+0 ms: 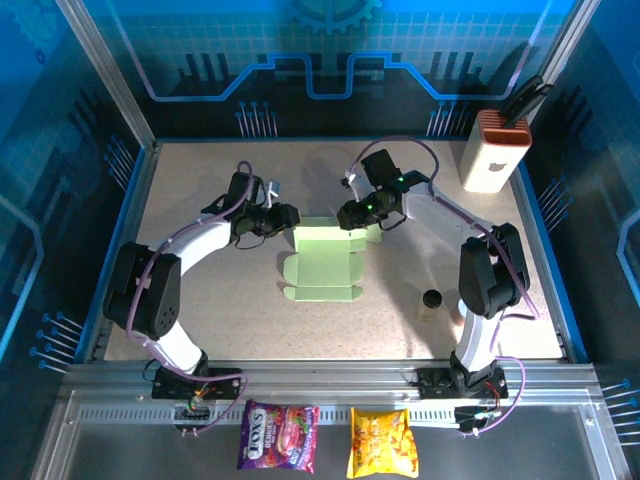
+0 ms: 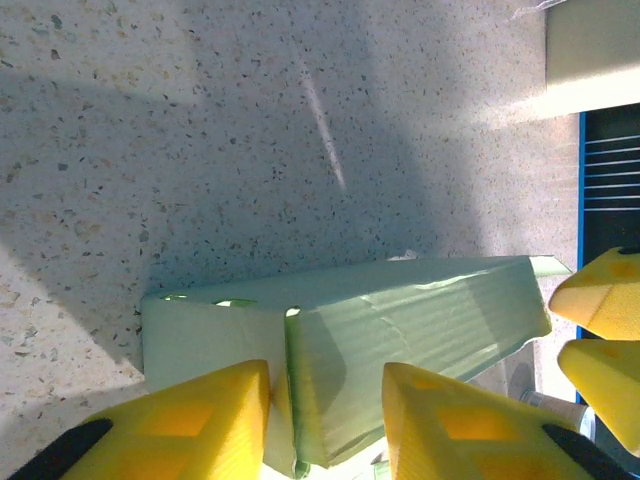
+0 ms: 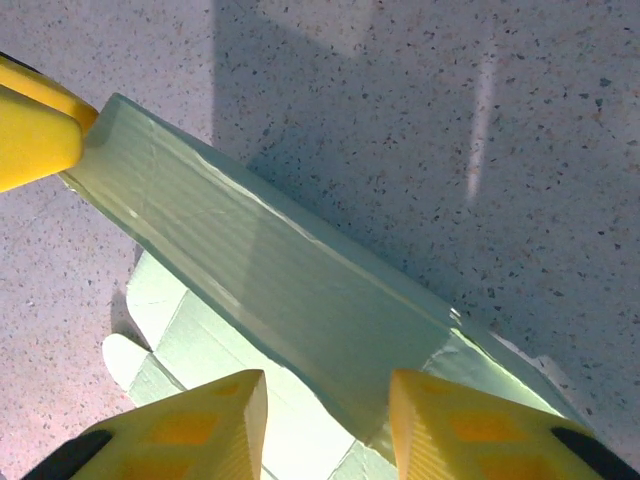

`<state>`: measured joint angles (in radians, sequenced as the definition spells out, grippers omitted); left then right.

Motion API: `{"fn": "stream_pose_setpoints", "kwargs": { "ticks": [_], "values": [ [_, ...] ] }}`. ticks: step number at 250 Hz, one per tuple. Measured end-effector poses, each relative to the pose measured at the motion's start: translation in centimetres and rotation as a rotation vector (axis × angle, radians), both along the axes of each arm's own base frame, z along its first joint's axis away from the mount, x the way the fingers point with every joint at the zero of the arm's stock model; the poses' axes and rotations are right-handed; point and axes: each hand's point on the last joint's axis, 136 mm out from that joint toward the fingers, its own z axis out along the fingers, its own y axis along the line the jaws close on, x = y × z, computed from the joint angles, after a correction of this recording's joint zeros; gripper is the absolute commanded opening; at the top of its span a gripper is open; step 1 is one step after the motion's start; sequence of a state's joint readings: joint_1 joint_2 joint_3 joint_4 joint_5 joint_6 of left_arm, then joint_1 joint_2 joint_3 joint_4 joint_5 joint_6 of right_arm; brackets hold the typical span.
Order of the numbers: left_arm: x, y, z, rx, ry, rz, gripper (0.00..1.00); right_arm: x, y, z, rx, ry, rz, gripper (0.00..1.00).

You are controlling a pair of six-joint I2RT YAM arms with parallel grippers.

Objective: Fold the paper box

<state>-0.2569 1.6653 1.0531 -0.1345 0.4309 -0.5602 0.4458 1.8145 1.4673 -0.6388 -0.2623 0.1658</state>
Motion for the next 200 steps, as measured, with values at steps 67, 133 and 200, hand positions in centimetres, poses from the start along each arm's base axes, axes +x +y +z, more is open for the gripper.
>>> {"fn": "stream_pose_setpoints", "kwargs": {
  "ticks": [67, 133, 200],
  "values": [
    [-0.7, 0.5, -0.8, 0.051, 0.022, -0.018, 0.39, 0.2, 0.2, 1.5, 0.036, -0.032, -0.021, 0.34],
    [-0.7, 0.5, -0.3, 0.065, 0.019, -0.036, 0.36, 0.2, 0.6, 0.4, 0.042, 0.003, -0.017, 0.3],
    [-0.3, 0.4, 0.3, 0.073, 0.003, -0.049, 0.29, 0.1, 0.8, -1.3, 0.026, 0.039, -0.012, 0.29]
  ]
}}
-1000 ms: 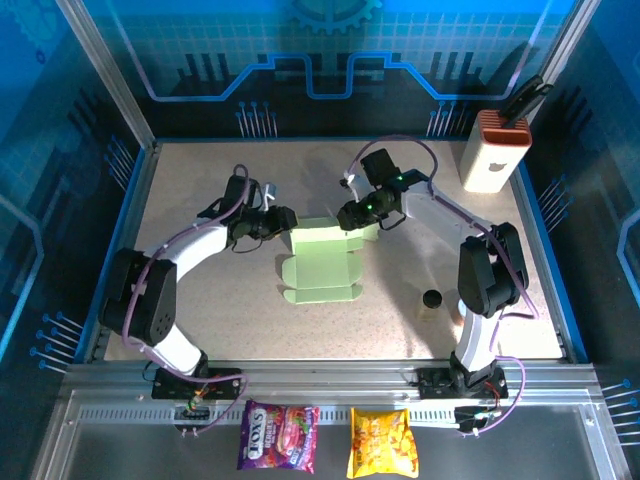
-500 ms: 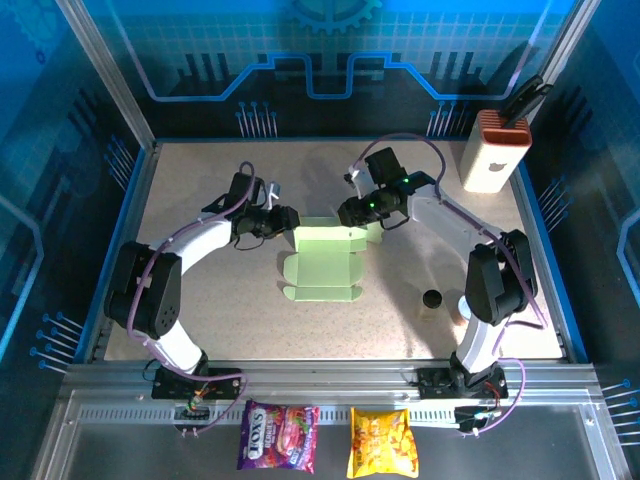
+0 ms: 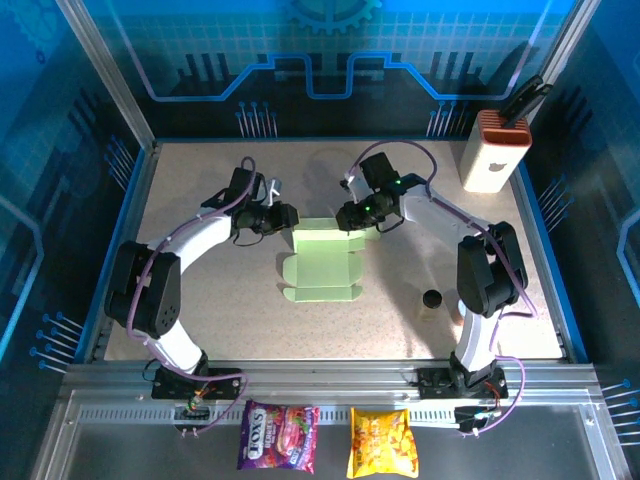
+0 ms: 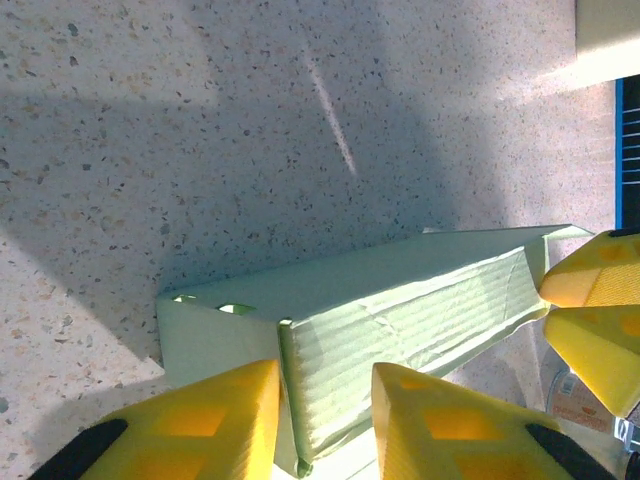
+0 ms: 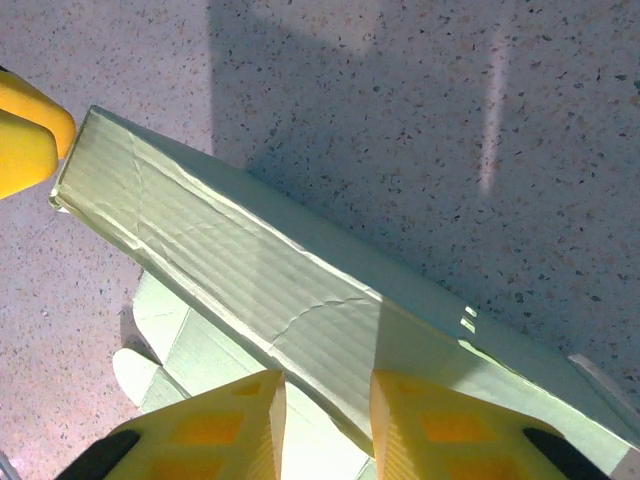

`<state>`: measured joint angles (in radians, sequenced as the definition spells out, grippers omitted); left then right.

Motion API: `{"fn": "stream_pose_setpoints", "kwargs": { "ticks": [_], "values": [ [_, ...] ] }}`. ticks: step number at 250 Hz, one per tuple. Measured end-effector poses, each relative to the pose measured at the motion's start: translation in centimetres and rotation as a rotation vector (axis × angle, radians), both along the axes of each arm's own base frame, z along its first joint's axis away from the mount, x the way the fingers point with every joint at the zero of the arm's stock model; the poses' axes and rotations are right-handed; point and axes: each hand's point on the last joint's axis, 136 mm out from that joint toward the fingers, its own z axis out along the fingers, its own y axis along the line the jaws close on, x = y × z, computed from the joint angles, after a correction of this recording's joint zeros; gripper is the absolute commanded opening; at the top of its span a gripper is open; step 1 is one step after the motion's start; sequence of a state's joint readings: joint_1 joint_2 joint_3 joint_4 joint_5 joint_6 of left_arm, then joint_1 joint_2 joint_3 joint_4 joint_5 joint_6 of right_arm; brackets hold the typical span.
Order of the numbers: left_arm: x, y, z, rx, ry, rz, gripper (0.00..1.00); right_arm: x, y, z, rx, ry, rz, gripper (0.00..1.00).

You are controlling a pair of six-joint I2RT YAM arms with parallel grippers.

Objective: Fold the paper box

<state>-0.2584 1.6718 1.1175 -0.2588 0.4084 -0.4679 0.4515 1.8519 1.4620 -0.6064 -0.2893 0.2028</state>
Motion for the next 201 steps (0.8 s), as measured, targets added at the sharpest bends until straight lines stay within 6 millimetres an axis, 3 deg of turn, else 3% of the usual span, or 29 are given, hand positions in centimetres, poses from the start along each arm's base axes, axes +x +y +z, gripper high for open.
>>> {"fn": "stream_pose_setpoints", "kwargs": {
  "ticks": [93, 139, 201],
  "values": [
    [-0.4, 0.0, -1.4, 0.018, 0.045, -0.012, 0.24, -0.2, 0.0, -0.3, -0.005, 0.007, 0.001, 0.3],
    [-0.5, -0.2, -1.4, 0.022, 0.037, -0.023, 0.21, -0.4, 0.0, -0.1, -0.009, 0.002, -0.004, 0.38],
    [-0.5, -0.4, -1.5, 0.013, 0.024, -0.03, 0.21, -1.0, -0.8, 2.2, -0.003, -0.037, -0.07, 0.5]
  ]
}}
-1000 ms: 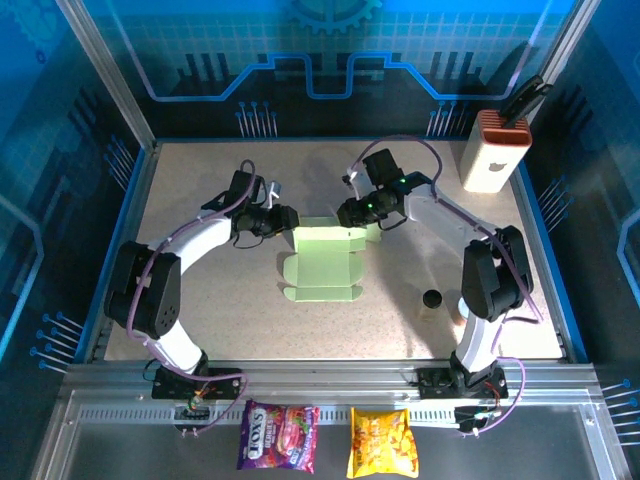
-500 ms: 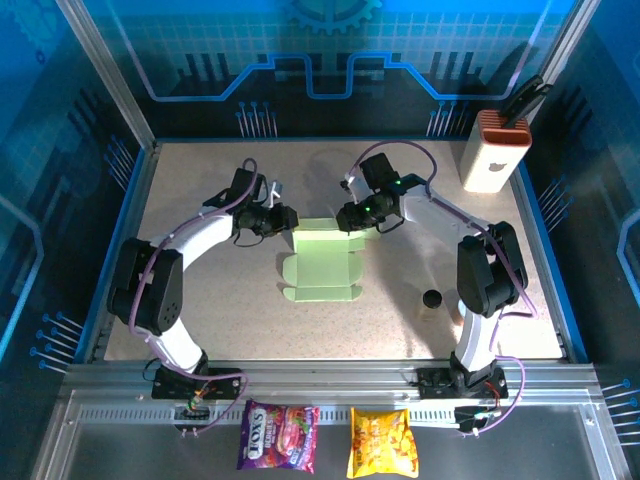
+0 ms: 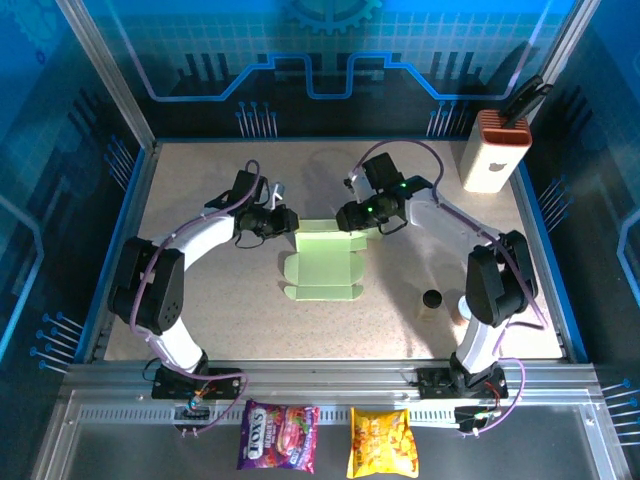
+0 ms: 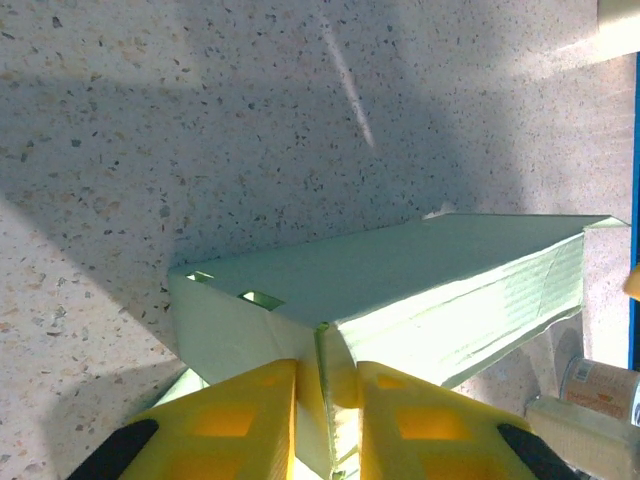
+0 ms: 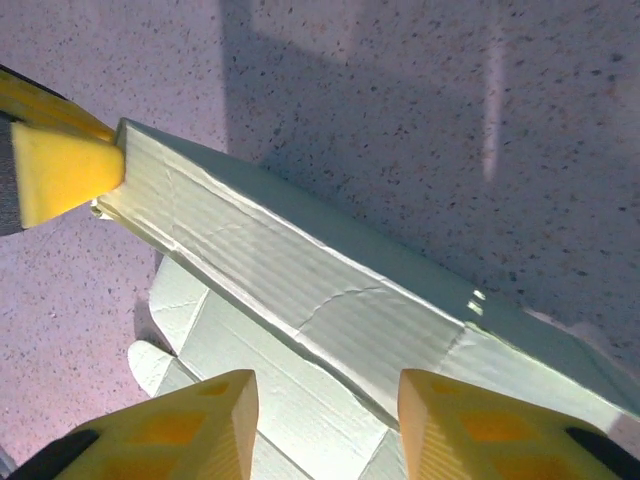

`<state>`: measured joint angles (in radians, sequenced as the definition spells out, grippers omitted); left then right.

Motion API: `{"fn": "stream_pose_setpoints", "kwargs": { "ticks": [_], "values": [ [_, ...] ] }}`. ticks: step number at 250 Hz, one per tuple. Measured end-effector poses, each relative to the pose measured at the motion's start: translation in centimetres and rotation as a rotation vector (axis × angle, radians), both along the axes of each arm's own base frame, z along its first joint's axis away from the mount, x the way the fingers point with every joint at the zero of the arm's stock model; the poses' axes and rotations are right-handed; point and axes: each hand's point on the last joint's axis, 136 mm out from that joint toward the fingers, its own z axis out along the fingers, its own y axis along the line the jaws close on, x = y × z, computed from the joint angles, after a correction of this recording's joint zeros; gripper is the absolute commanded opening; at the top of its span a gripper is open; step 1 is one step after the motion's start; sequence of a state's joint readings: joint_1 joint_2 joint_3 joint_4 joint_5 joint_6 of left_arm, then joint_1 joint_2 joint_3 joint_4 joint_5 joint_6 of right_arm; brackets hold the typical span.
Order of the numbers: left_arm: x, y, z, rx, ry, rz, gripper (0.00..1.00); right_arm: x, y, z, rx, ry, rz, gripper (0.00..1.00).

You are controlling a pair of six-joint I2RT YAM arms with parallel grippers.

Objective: Fold the paper box

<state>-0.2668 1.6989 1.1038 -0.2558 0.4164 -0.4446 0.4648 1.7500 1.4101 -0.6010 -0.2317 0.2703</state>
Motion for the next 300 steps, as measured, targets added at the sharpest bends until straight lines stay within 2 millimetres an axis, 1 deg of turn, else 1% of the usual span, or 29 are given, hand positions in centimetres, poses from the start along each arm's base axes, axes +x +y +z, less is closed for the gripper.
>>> {"fn": "stream_pose_setpoints", "kwargs": {
  "ticks": [24, 45, 112, 170, 219, 275, 300],
  "values": [
    [-0.1, 0.0, 0.0, -0.002, -0.006, 0.0, 0.21, -0.5, -0.5, 0.8, 0.019, -0.015, -0.033, 0.55],
    [0.0, 0.0, 0.0, -0.003, -0.01, 0.0, 0.22, -0.9, -0.9, 0.8, 0.043, -0.004, -0.075, 0.57],
    [0.0, 0.0, 0.0, -0.004, -0.013, 0.0, 0.22, -1.9, -1.4, -1.8, 0.085, 0.084, -0.166, 0.62],
    [0.0, 0.0, 0.0, -0.003, -0.014, -0.002, 0.22, -0.8, -0.3, -2.3, 0.146, 0.104, -0.19, 0.63],
    [0.0, 0.0, 0.0, -0.003, -0.014, -0.002, 0.22, 0.0, 0.5, -2.6, 0.198, 0.116, -0.208, 0.61],
    [0.0, 0.0, 0.0, -0.003, -0.014, -0.002, 0.22, 0.9, 0.8, -2.9, 0.263, 0.126, -0.24, 0.58],
    [0.0, 0.0, 0.0, -0.003, -0.014, -0.002, 0.22, 1.1, 0.7, -3.4, 0.298, 0.138, -0.258, 0.55]
  ]
}}
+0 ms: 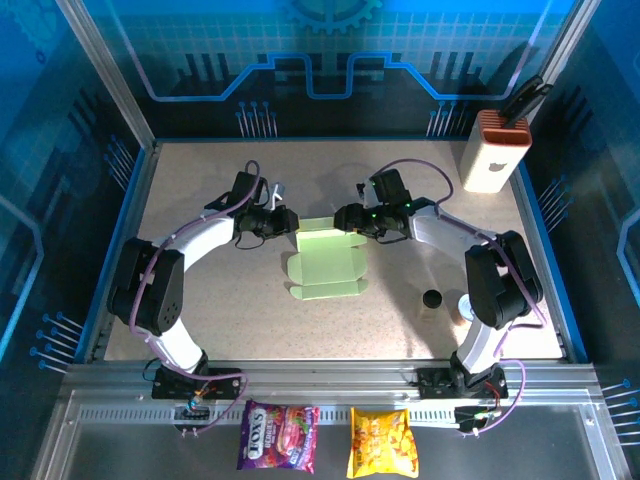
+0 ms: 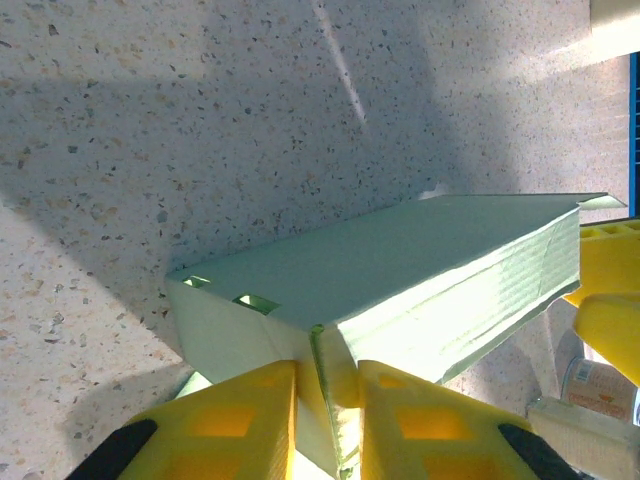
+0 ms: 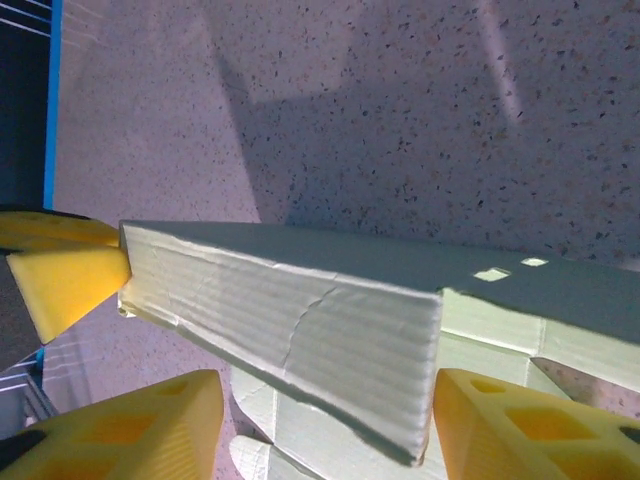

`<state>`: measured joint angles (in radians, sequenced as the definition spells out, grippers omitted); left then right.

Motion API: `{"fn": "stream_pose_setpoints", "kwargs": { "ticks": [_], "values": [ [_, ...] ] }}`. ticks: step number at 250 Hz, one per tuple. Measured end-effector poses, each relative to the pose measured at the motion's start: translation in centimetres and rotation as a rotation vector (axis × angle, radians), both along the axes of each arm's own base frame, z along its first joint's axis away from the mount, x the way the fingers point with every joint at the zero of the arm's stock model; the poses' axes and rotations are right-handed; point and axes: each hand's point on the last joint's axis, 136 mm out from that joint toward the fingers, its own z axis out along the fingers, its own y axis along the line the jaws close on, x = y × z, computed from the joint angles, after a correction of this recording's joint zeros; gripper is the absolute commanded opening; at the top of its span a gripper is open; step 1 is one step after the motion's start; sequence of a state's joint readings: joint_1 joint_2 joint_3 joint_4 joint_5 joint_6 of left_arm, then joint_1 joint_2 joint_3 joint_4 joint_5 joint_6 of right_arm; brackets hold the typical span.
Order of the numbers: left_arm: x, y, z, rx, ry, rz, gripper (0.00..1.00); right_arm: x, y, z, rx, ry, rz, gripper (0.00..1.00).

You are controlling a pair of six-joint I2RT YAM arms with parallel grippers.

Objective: Fold the paper box

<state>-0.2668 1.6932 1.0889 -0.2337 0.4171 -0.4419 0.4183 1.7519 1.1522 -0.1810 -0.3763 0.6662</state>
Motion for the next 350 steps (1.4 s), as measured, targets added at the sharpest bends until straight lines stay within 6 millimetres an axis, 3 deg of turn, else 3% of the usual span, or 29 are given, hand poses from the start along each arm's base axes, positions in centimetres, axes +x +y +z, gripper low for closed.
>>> {"fn": "stream_pose_setpoints", "kwargs": {
  "ticks": [164, 252, 284, 340, 350],
  "values": [
    [0.0, 0.0, 0.0, 0.0, 0.0, 0.0, 0.21, 0.7, 0.4, -0.4, 0.218, 0.045, -0.119, 0.22],
    [0.1, 0.0, 0.0, 0.0, -0.002, 0.001, 0.21, 1.2, 0.5, -0.3, 0.372, 0.072, -0.191, 0.11],
    [0.1, 0.0, 0.0, 0.0, -0.003, 0.001, 0.21, 1.6, 0.6, -0.3, 0.43, 0.078, -0.216, 0.0],
    [0.1, 0.0, 0.0, 0.0, -0.003, 0.002, 0.21, 1.4, 0.6, -0.3, 0.479, 0.085, -0.232, 0.0],
    [0.1, 0.0, 0.0, 0.0, -0.003, 0.001, 0.21, 1.4, 0.6, -0.3, 0.479, 0.086, -0.233, 0.07]
  ]
}}
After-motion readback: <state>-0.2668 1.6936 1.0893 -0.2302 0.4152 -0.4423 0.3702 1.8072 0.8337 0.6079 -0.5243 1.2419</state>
